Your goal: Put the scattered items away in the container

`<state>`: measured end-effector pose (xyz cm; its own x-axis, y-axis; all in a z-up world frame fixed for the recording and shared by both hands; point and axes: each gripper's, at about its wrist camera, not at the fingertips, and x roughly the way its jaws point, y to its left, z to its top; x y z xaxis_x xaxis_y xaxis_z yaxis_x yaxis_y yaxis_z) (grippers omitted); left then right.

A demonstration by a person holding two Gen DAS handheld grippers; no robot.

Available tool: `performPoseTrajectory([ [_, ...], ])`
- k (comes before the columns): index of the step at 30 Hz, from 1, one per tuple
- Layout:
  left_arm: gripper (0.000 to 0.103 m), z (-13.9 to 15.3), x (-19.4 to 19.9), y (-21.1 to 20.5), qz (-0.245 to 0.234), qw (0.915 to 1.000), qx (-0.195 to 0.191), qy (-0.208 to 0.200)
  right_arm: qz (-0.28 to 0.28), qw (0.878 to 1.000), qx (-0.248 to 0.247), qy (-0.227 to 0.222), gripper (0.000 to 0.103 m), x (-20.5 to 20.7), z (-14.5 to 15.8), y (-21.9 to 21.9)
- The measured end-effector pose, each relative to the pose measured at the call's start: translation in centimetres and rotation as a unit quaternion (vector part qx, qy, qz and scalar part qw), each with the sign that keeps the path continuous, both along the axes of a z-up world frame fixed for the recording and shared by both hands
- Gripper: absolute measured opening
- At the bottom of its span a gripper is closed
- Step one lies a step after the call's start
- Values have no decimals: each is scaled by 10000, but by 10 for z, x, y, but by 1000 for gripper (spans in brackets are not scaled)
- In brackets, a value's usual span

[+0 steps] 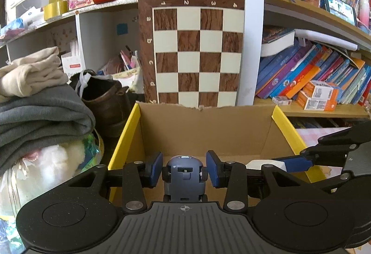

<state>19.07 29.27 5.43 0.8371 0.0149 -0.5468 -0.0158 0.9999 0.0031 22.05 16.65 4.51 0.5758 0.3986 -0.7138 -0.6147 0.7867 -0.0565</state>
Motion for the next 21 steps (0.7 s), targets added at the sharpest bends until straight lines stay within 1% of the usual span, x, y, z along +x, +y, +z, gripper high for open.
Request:
performPoseTrajectory([
  [10, 40, -8, -2, -2, 9, 9998, -55, 210, -17, 10000, -46, 68, 36, -3, -5, -1],
  [21, 40, -10, -3, -1, -24, 9993, -32, 367, -17, 9999, -103, 22, 36, -5, -5, 0],
])
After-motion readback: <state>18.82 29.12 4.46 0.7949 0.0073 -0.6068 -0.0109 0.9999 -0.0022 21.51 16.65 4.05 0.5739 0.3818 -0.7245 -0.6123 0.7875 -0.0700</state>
